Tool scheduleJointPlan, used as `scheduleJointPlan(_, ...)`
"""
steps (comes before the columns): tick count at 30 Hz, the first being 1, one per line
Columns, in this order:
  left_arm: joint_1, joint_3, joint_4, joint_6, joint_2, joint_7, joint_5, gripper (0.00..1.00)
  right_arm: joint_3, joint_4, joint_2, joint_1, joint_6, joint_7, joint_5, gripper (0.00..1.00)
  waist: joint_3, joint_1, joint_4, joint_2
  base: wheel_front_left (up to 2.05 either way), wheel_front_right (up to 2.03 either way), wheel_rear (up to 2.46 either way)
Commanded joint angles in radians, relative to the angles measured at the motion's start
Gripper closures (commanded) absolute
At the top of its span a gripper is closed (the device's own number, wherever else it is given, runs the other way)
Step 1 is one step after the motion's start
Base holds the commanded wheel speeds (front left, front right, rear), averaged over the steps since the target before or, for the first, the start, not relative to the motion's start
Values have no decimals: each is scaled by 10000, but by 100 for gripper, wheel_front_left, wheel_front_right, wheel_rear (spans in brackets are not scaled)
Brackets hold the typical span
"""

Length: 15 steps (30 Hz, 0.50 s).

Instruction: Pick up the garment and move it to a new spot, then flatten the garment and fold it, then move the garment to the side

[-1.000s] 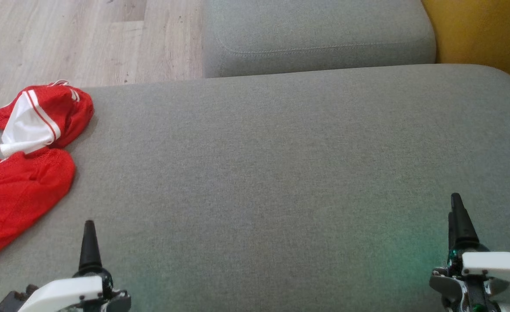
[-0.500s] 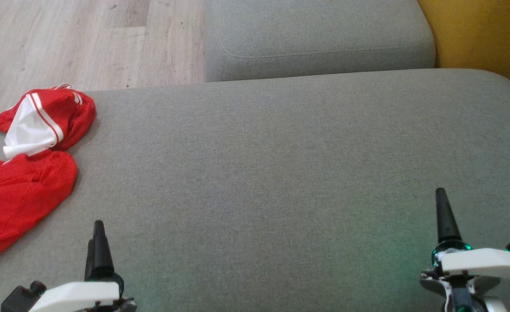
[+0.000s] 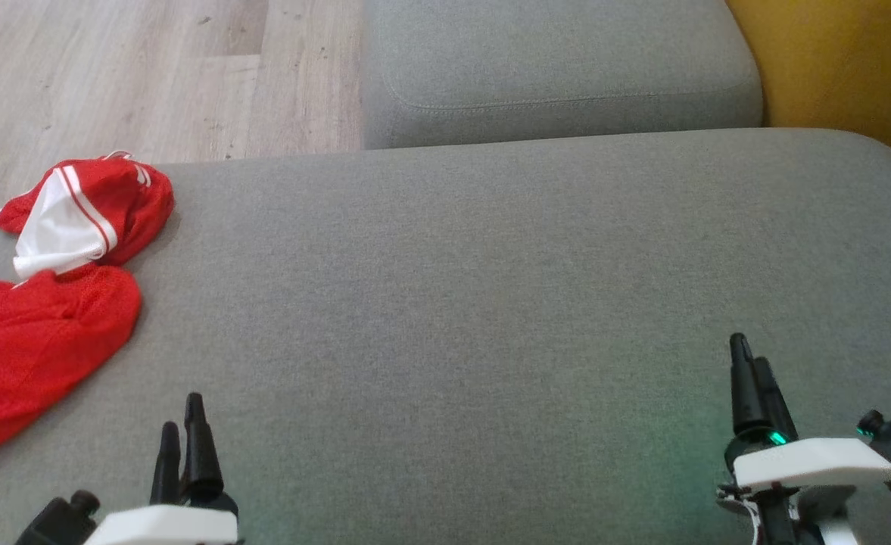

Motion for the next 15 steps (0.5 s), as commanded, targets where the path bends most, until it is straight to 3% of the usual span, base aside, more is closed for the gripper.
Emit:
scheduleJointPlan(1, -216, 26, -386, -61, 62, -174, 432, 0, 226, -394, -52, -204, 24, -153, -430, 0, -14, 0, 17, 0, 0, 0, 0)
scheduleJointPlan(15, 56, -187, -217, 5, 70, -590, 2208, 0, 836, -216, -60, -210, 28, -566, -2585, 0, -102, 0, 72, 0, 0, 0, 0)
